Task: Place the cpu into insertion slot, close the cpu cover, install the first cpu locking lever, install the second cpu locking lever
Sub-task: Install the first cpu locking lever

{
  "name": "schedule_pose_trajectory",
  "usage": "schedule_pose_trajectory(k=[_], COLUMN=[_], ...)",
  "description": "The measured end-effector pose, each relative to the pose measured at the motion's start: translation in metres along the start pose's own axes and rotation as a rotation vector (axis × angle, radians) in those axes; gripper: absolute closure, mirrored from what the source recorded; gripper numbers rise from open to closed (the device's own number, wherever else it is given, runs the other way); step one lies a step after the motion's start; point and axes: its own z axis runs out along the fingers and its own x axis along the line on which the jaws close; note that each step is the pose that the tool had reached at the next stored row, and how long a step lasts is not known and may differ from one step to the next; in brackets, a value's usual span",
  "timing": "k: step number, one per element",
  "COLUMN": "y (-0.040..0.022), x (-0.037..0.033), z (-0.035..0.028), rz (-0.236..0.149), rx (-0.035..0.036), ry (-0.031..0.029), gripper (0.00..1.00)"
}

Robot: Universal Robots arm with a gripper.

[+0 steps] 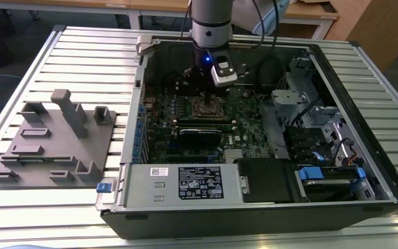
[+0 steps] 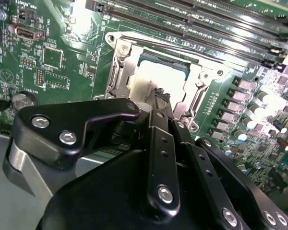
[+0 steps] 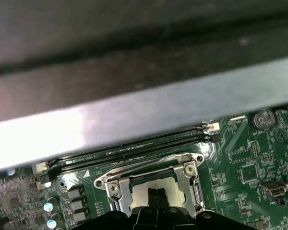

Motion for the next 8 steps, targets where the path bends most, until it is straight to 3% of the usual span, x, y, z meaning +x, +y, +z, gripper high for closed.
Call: schedule_pose_trajectory(k=[8], y=[0.0], x=[0.0], z=[0.0002], rz=[-0.085], rx=[0.0067], ry=[-0.006], gripper=[0.9])
